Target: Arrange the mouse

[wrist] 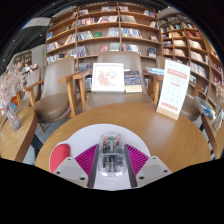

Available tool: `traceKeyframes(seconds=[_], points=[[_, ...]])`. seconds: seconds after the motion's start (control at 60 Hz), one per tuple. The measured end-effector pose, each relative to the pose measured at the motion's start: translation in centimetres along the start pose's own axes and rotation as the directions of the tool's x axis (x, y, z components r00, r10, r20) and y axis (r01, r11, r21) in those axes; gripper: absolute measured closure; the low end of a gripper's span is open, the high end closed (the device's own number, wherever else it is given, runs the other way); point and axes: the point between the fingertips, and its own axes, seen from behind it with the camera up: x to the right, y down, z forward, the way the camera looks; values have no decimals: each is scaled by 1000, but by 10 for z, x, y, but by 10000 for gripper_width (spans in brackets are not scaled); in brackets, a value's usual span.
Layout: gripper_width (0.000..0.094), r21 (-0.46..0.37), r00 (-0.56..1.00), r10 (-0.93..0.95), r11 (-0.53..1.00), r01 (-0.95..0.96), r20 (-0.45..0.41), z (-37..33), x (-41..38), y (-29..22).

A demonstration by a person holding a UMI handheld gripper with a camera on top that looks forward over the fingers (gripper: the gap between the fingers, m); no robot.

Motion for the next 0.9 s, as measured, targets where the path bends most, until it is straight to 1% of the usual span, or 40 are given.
traceKeyframes(seconds=[0.05, 0.067, 0.083, 0.133, 0.15, 0.183, 0.283, 0.367, 0.433, 0.517, 0.55, 0.65, 0.717, 0.8, 0.9], points=[[427, 2, 1000, -15, 1000, 15, -6, 1, -1, 1], [400, -3, 1000, -17, 1000, 17, -2, 1, 0, 1], [343, -4, 1000, -18, 1000, 18, -1, 1, -1, 1], [92, 9, 1000, -8, 1000, 8, -7, -4, 0, -3], [73, 13, 1000, -7, 1000, 7, -6, -7, 1, -5], [100, 22, 1000, -3, 1000, 3, -18, -13, 5, -7], [91, 48, 1000, 5, 999, -4, -25, -54, 10, -17], [89, 88, 1000, 0, 996, 2, -24, -116, 16, -25], [89, 113, 1000, -5, 994, 7, -18, -173, 20, -22], [89, 133, 1000, -3, 991, 3, -5, -242, 27, -8], [87, 137, 1000, -1, 991, 3, -11, -270, 33, -1], [85, 181, 999, -25, 983, 31, -36, -347, 44, 18], [86, 188, 1000, -22, 982, 26, -23, -389, 54, 36], [90, 199, 1000, -8, 980, 13, -23, -424, 57, 49], [88, 216, 998, -34, 975, 47, -61, -453, 73, 63]])
